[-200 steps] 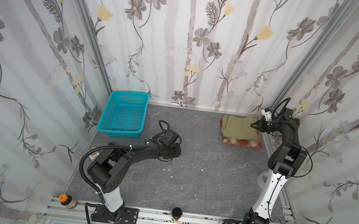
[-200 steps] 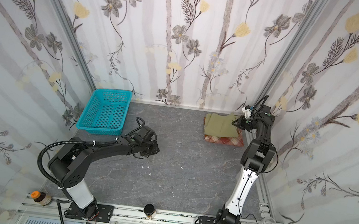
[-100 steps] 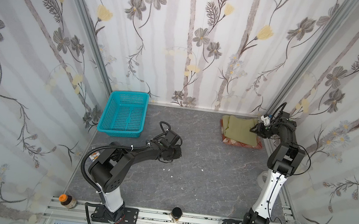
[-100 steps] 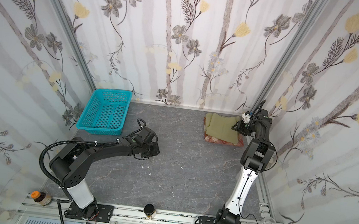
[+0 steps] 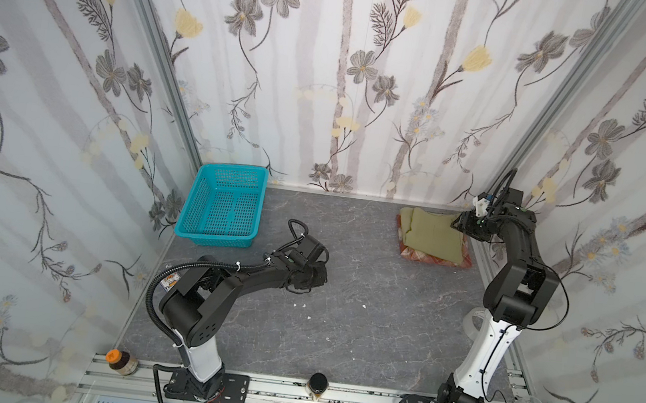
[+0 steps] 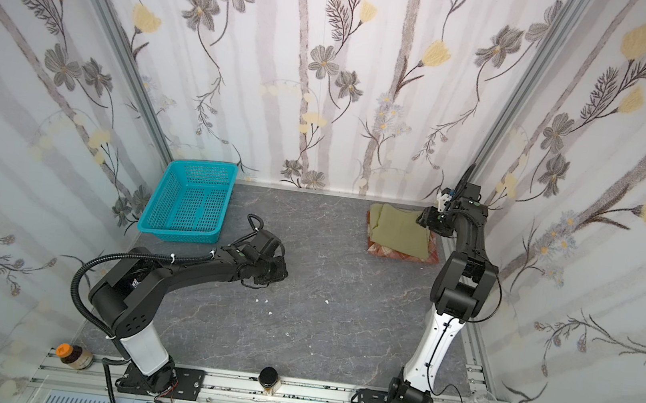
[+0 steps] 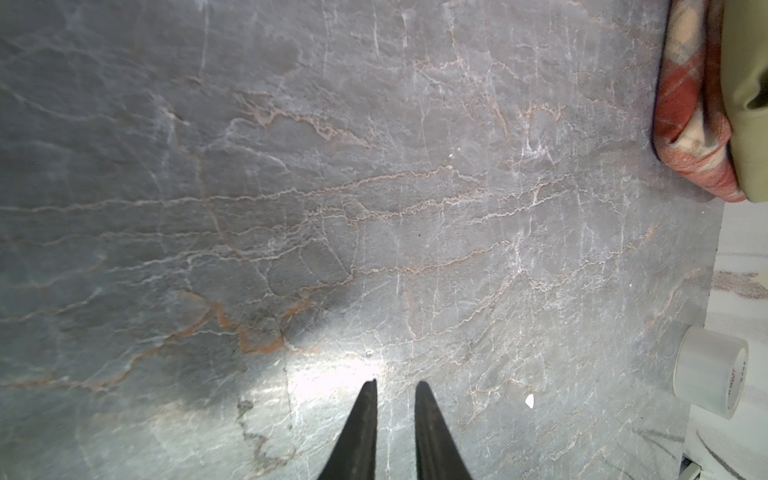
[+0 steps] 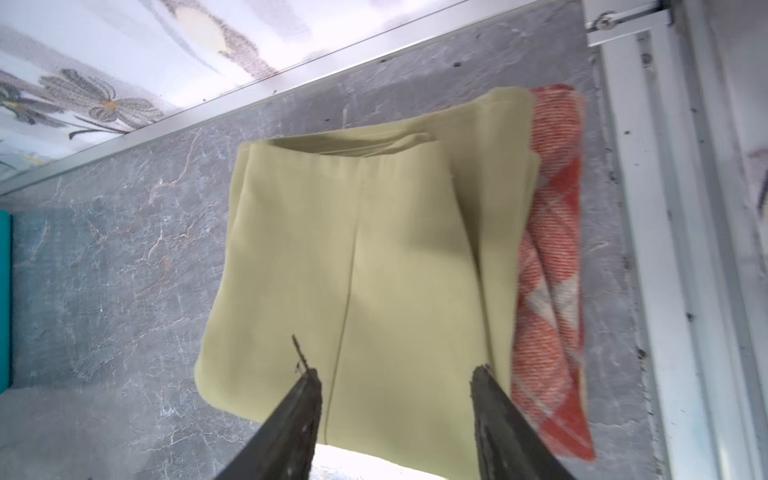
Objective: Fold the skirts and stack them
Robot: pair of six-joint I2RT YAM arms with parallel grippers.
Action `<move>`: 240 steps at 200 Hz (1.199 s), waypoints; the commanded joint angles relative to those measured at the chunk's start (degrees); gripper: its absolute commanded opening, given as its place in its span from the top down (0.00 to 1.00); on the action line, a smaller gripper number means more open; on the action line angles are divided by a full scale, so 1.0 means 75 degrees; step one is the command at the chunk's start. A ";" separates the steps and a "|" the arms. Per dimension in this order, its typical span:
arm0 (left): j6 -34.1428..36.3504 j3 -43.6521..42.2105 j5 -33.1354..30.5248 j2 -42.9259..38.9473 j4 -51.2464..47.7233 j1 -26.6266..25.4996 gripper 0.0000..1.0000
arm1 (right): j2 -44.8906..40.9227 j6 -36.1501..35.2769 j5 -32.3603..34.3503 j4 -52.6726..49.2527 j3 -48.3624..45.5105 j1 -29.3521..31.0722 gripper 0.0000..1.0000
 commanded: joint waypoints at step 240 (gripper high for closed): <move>0.0095 -0.0737 -0.0896 -0.1631 -0.0018 0.0037 0.79 | 0.0921 0.1557 0.0319 0.1573 0.0052 -0.0429 0.91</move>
